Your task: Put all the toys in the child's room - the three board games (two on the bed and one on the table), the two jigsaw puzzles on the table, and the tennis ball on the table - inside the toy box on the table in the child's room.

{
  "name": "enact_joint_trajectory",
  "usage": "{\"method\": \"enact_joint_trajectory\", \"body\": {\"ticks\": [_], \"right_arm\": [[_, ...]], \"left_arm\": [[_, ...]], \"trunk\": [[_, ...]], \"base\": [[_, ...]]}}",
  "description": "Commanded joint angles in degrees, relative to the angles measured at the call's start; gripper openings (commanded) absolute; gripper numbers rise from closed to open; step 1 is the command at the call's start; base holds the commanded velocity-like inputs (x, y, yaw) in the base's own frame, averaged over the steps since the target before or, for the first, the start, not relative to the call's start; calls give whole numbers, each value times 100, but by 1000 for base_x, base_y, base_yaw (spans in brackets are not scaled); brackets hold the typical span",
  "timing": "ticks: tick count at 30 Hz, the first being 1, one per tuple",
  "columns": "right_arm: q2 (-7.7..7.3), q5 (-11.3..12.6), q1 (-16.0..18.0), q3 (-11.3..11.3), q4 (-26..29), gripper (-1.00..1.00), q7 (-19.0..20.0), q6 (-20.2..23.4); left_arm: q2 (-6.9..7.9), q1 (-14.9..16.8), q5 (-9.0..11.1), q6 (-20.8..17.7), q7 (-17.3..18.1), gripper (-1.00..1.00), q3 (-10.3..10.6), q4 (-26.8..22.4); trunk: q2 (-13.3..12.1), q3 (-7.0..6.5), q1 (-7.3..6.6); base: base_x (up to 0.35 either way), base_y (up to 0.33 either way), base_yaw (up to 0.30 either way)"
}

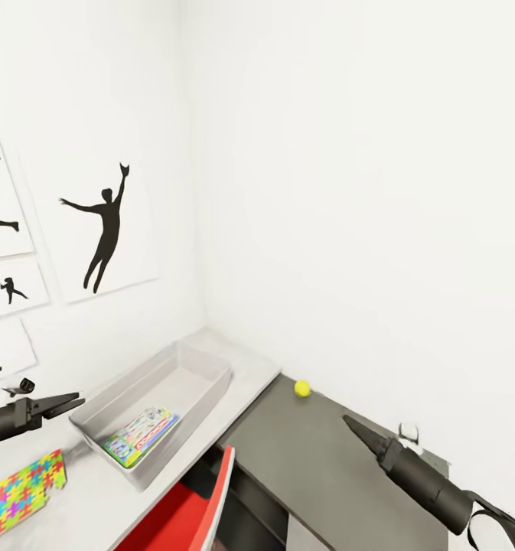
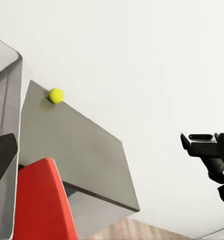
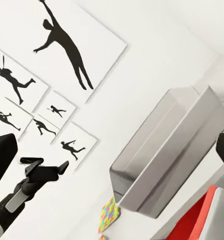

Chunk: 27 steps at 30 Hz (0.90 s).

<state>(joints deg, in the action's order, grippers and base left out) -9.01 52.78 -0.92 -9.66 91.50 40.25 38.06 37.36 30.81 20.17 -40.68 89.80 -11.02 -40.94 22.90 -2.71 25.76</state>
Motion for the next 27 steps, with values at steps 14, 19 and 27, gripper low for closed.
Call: {"method": "enact_joint_trajectory", "body": {"ticks": [14, 19, 27], "right_arm": [[-17, 30, -236, -302, -51, 100, 277, -105], [-19, 37, -241, -328, -66, 100, 267, -117], [-12, 38, -234, -338, -76, 100, 234, -122]], "left_arm": [[-60, -31, 15, -29, 21, 100, 291, -258], [-61, -31, 27, -28, 21, 100, 315, -263], [-62, -31, 31, -24, 21, 100, 328, -265]], "trunk": [[2, -64, 3], [2, -65, 3], [2, -65, 3]], "base": [[0, 144, -131], [0, 17, -7], [0, 2, -1]]}}
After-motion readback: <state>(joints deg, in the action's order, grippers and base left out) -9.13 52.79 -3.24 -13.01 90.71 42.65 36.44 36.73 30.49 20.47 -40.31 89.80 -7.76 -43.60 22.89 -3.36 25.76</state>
